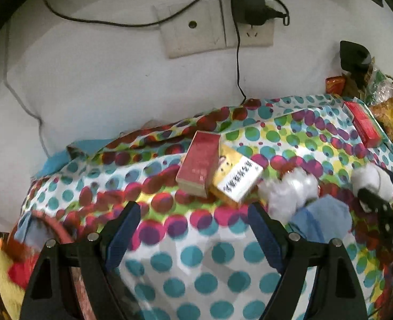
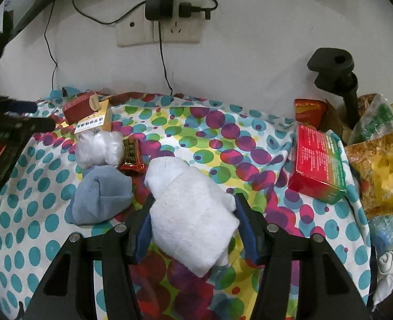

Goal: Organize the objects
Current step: 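Move the right gripper back and grasp the white sock, then grasp the maroon box on the bed cover with the left gripper, then carry the maroon box onto the red tray and open the left gripper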

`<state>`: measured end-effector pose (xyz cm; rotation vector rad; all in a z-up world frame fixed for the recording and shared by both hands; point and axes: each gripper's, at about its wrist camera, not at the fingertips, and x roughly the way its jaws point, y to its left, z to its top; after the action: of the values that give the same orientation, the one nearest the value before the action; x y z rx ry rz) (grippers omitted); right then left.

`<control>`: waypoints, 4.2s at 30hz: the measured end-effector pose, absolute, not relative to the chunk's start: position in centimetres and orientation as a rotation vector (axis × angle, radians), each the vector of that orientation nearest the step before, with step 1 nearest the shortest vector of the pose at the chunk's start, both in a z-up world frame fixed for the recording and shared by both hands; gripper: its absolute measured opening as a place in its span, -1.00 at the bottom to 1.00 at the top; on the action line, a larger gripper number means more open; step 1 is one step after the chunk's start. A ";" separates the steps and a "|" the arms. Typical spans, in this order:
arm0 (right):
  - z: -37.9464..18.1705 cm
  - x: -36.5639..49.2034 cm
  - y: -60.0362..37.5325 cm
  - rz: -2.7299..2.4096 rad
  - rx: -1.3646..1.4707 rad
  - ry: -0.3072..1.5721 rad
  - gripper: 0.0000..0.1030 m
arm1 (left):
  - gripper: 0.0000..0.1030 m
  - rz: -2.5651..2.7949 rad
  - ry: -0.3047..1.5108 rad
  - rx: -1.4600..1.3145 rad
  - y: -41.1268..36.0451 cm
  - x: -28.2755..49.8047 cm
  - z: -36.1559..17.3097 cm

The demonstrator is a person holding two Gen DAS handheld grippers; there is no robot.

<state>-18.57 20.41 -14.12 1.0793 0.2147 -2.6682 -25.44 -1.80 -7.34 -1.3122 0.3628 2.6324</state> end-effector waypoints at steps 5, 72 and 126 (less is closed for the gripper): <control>-14.8 -19.2 20.4 -2.633 1.143 0.211 0.05 | 0.65 2.610 0.405 -1.381 -1.8 -28.7 -8.5; -15.6 -20.1 20.1 -2.566 1.246 0.246 0.24 | -0.42 2.801 0.146 -1.431 -6.7 -13.2 -7.0; -15.3 -20.7 20.1 -2.567 1.246 0.274 0.34 | -0.41 2.994 -0.210 -1.589 -23.0 -10.9 -9.7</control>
<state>-20.65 20.11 -15.28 1.2459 0.2735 -2.5669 -10.95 -22.95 -9.71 -1.5889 -0.2095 2.9942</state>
